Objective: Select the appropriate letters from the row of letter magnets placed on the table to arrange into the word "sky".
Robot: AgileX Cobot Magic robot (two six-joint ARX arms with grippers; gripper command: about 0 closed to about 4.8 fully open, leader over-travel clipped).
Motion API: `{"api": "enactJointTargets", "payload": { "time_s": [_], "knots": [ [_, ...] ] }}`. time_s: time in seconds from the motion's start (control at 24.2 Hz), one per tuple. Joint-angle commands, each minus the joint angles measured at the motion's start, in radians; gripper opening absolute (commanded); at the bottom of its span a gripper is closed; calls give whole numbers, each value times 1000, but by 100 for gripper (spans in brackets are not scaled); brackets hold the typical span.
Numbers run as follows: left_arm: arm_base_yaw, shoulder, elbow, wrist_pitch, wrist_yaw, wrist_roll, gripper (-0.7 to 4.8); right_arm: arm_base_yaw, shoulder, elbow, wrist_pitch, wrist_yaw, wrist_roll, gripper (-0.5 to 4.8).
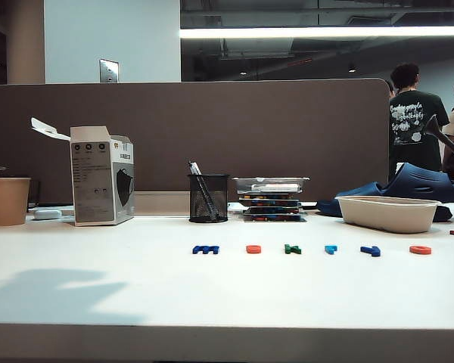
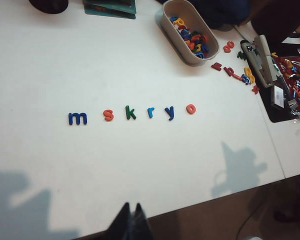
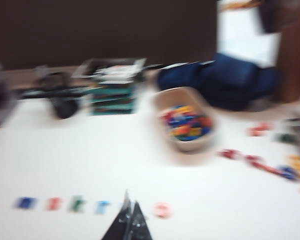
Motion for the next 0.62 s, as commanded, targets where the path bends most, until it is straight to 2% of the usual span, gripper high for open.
{"api": "enactJointTargets", "payload": {
  "time_s": [0.04,0.5,0.62],
  "knots": [
    [0,-2,3,5,-4,4,-5,21,145,99,9,-123,76,-6],
    [0,-2,3,5,-3,4,-5,351,583,328,24,-1,106,-4],
    [0,-2,3,5,-3,4,-5,422,697,378,25,40,115,30]
  ]
}}
